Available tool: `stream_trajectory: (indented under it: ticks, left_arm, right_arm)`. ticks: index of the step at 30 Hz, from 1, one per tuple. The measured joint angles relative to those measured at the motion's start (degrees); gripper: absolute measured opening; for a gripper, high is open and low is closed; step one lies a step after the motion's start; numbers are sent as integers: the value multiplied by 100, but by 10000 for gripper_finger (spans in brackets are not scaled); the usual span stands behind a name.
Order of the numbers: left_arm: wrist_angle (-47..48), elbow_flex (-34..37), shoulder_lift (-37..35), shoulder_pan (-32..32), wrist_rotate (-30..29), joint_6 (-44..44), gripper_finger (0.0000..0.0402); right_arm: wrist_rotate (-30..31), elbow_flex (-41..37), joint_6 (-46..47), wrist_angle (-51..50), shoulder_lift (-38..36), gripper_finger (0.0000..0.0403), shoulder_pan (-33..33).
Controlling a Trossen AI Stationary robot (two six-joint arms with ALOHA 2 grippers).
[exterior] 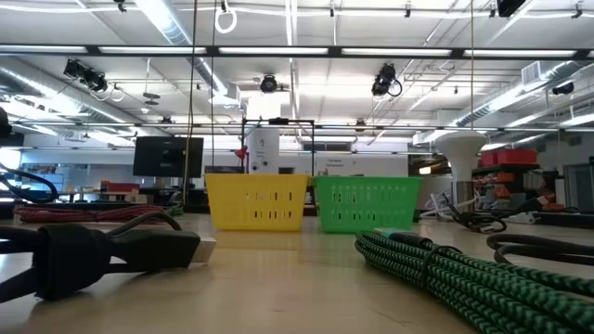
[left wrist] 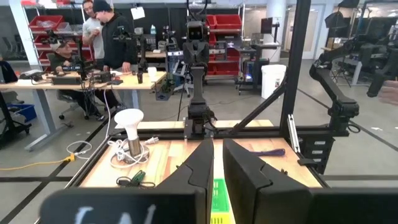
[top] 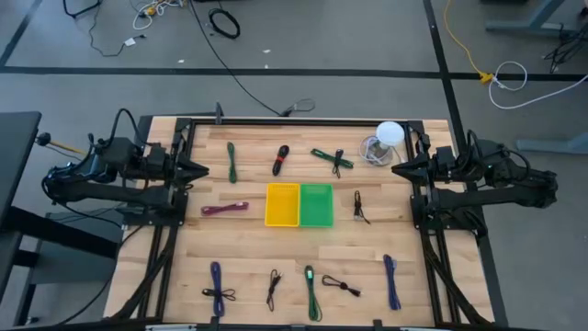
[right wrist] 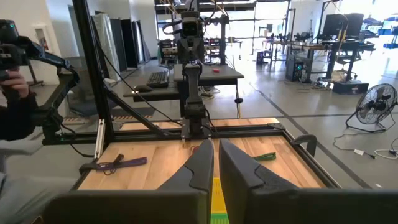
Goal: Pick & Place USB Port
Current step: Put the black charger cable into the green basket
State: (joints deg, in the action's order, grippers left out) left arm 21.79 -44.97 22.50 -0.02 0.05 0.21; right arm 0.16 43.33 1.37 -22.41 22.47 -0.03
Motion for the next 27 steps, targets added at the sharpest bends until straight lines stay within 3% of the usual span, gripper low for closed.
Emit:
stream_trajectory:
  ticks: [7,16,23,27]
  left_arm:
    - [-439,0,1,0,-116,29,39]
    - [-1307,0,325,-1,-212,-350,39]
    - [-1724,0,1045,-1,-1468,-381,39]
    - [-1728,0,1498,23,-1797,-451,39]
  right_arm:
    - [47,0,-162,120,1,32,2]
    - [61,0,207,1257,-1,32,0]
    - [507,1,369,1703,0,32,1]
    - [661,2,711,1326,4,32,0]
